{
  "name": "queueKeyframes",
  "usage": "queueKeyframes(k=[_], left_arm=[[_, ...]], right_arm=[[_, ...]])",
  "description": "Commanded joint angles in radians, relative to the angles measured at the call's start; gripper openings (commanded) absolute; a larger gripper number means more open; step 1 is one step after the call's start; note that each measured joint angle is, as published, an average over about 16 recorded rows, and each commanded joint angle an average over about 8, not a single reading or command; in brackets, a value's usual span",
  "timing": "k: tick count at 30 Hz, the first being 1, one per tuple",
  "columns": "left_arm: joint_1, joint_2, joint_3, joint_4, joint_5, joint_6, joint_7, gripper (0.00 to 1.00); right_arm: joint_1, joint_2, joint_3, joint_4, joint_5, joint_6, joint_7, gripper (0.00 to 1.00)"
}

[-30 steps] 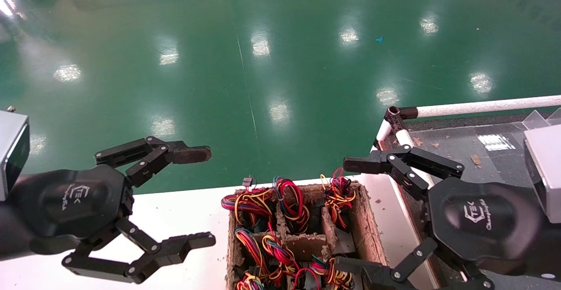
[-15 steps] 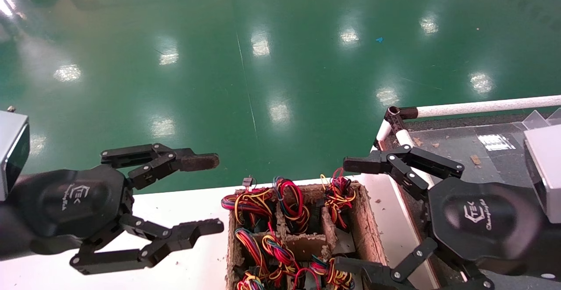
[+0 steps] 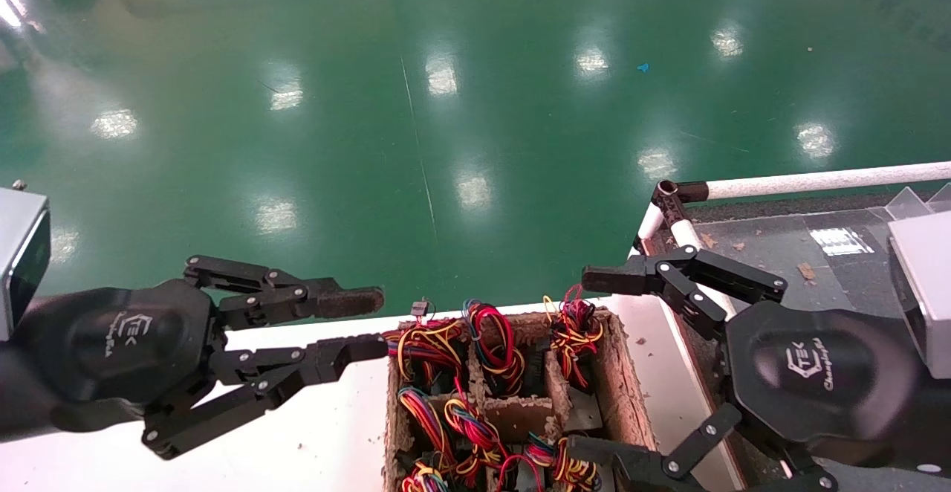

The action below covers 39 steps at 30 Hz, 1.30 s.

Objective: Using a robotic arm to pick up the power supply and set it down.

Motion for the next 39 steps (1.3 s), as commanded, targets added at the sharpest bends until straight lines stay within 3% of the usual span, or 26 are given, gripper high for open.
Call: queueKeyframes(k=[1,12,13,20,21,30,39], left_arm=[[0.0,0.0,0.0,0.0,0.0,0.0,0.0,0.0],[0.0,0.0,0.0,0.0,0.0,0.0,0.0,0.01],[0.0,0.0,0.0,0.0,0.0,0.0,0.0,0.09],[0.0,0.0,0.0,0.0,0.0,0.0,0.0,0.96],[0.0,0.0,0.0,0.0,0.0,0.0,0.0,1.0],[0.0,0.0,0.0,0.0,0.0,0.0,0.0,1.0],[0.0,0.0,0.0,0.0,0.0,0.0,0.0,1.0]], right_arm=[[0.0,0.0,0.0,0.0,0.0,0.0,0.0,1.0],[0.0,0.0,0.0,0.0,0.0,0.0,0.0,1.0],[0.0,0.0,0.0,0.0,0.0,0.0,0.0,1.0],[0.0,0.0,0.0,0.0,0.0,0.0,0.0,1.0],[0.0,0.0,0.0,0.0,0.0,0.0,0.0,1.0],[-0.006,0.006,-0.017,0.006,-0.05,0.018,-0.001,1.0],[0.0,0.003,-0.096,0.049,-0.242,0.068,0.027,1.0]])
